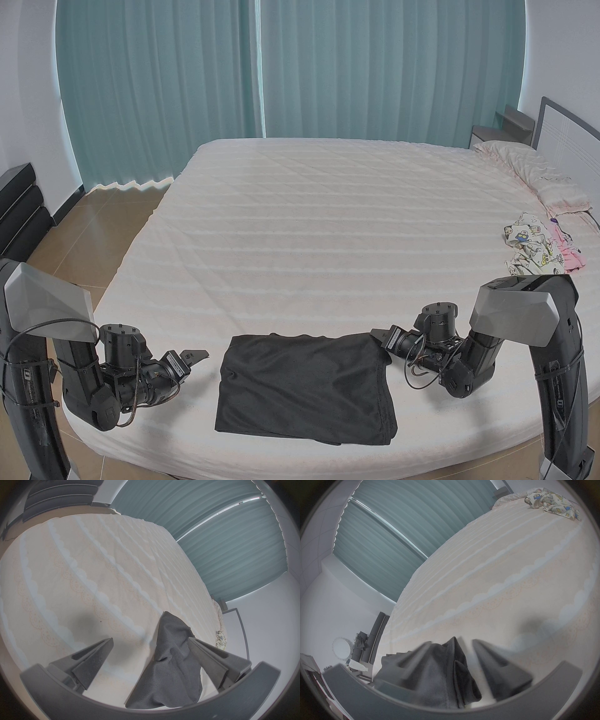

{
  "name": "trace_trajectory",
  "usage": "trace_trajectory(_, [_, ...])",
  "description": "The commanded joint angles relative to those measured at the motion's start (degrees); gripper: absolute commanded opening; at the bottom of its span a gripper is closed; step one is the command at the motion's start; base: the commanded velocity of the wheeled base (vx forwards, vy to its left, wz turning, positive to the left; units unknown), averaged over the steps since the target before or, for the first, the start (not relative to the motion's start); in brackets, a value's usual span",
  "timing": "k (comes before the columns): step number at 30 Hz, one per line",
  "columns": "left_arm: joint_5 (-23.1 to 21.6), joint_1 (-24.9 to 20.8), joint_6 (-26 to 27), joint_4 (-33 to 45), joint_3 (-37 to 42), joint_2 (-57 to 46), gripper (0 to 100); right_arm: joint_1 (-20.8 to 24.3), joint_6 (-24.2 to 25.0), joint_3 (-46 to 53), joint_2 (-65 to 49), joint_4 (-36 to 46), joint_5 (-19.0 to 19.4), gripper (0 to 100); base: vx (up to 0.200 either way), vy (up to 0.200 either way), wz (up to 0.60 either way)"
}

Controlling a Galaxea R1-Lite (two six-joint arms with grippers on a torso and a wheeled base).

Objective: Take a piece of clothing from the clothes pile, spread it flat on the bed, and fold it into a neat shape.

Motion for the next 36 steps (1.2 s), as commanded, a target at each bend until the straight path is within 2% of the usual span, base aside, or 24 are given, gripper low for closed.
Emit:
trace_trajectory(1, [-0.01, 0.01, 0.0, -0.04, 0.01, 0.13, 100, 0.79, -0.68, 0.38, 0.34, -0.13, 0.26, 100, 0.0, 0.0, 0.0])
trace_trajectory(9, [-0.01, 0.01, 0.0, -0.04, -0.08, 0.22, 100, 3.08, -0.86, -0.5, 0.52, 0.31, 0.96, 100, 0.0, 0.0, 0.0])
trace_trajectory(10, [-0.01, 0.01, 0.0, -0.04, -0.08, 0.22, 100, 3.08, -0.95, -0.59, 0.52, 0.49, 1.05, 0, 0.0, 0.0, 0.0])
trace_trajectory(24, [-0.01, 0.01, -0.09, -0.04, -0.08, 0.22, 100, 0.26, -0.42, -2.61, 1.13, -0.3, 0.79, 0, 0.0, 0.0, 0.0])
trace_trajectory(36, [-0.01, 0.01, -0.09, -0.04, -0.08, 0.31, 100, 0.26, -0.24, -3.13, 1.13, -0.48, 0.7, 0, 0.0, 0.0, 0.0])
